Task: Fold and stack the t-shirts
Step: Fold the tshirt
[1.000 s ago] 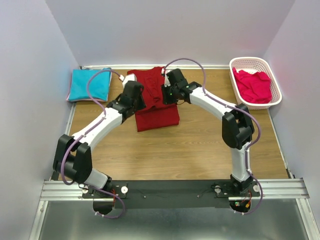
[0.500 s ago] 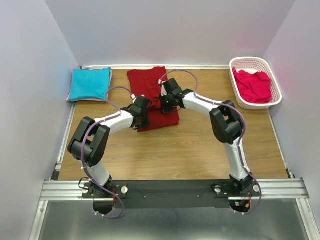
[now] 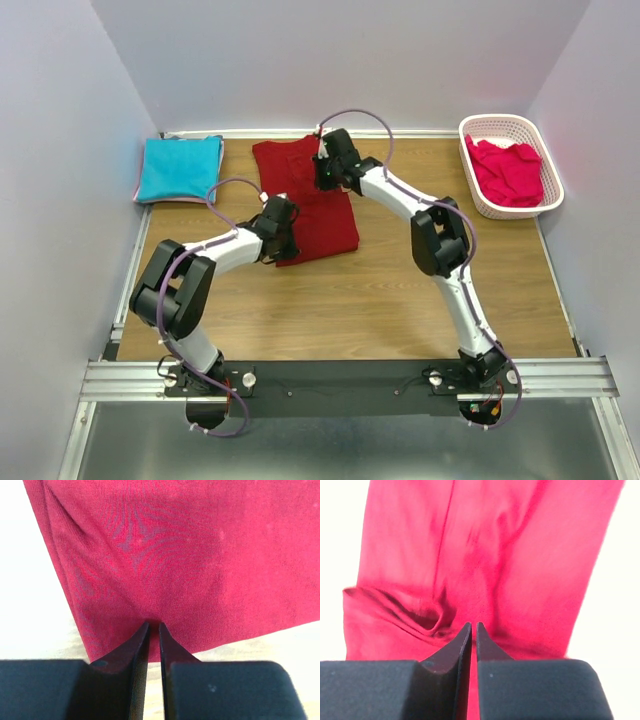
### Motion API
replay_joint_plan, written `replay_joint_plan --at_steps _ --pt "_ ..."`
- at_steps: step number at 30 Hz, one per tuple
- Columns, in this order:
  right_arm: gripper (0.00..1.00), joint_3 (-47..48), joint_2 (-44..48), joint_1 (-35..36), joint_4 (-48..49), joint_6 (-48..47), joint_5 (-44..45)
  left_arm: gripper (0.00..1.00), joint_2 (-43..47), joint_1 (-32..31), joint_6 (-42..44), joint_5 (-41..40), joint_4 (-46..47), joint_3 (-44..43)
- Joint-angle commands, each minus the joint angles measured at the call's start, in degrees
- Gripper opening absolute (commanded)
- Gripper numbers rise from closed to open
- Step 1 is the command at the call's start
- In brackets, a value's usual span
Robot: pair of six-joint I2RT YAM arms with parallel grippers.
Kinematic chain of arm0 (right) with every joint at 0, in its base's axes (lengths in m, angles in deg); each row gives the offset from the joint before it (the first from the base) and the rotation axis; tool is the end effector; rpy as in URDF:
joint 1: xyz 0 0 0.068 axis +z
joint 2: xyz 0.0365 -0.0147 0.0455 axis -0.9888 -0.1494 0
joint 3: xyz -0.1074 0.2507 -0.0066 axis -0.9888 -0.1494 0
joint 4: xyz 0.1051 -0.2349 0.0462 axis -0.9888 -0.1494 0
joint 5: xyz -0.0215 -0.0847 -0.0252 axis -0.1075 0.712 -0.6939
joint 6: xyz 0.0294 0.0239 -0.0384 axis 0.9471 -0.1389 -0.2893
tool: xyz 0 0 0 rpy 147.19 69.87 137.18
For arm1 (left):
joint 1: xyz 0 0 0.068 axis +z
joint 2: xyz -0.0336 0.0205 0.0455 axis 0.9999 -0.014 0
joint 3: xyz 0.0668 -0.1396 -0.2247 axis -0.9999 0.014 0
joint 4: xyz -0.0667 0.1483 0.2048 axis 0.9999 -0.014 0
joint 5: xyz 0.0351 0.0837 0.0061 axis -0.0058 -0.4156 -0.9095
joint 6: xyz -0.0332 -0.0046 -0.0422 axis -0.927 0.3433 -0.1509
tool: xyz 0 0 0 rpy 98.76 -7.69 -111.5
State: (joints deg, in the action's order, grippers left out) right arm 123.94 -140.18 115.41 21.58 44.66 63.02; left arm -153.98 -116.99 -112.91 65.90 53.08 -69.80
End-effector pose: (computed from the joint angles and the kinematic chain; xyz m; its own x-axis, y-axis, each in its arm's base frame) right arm 0.4569 0.3108 0.1911 -0.6555 -0.1844 -0.7324 -0.4648 0.8628 0.1988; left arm 0.2897 -0.1508 0.1600 -0.8469 -0.2518 -0.4683 -0.1049 0.9426 -0.3171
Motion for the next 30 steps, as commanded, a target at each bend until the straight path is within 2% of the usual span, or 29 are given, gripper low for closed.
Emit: replay_joint_plan --at_steps 1,7,11,12,17,23,30 --pt "0.15 2.3 -0.4 -0.9 0.6 -0.3 1.1 0.22 1.6 0.5 0.6 1.6 -4.8 2.9" --pt "0.17 -10.4 12.7 -1.2 0.8 1.4 -4.1 0.3 8.6 2.9 -1.4 1.5 -4.4 2.9" --pt "0.24 -21.4 19.9 -2.2 1.1 3.3 -11.1 0.48 13.3 6.0 -1.7 1.3 -2.1 1.4" --pt "0.24 -23.0 21.0 -2.4 1.0 4.1 -14.3 0.48 13.6 6.6 -1.6 1.3 -1.7 1.0" --pt "0.24 -33.5 25.7 -3.2 3.2 5.5 -26.0 0.47 11.5 8.5 -1.1 7.4 1.2 0.7" --pt "0.24 -42.9 26.2 -4.5 7.9 6.3 -31.8 0.36 6.9 8.5 -1.8 9.2 4.3 4.1" --pt "0.24 -51.6 22.8 -11.7 10.6 10.1 -35.3 0.3 4.6 11.1 -3.6 8.9 3.2 10.5"
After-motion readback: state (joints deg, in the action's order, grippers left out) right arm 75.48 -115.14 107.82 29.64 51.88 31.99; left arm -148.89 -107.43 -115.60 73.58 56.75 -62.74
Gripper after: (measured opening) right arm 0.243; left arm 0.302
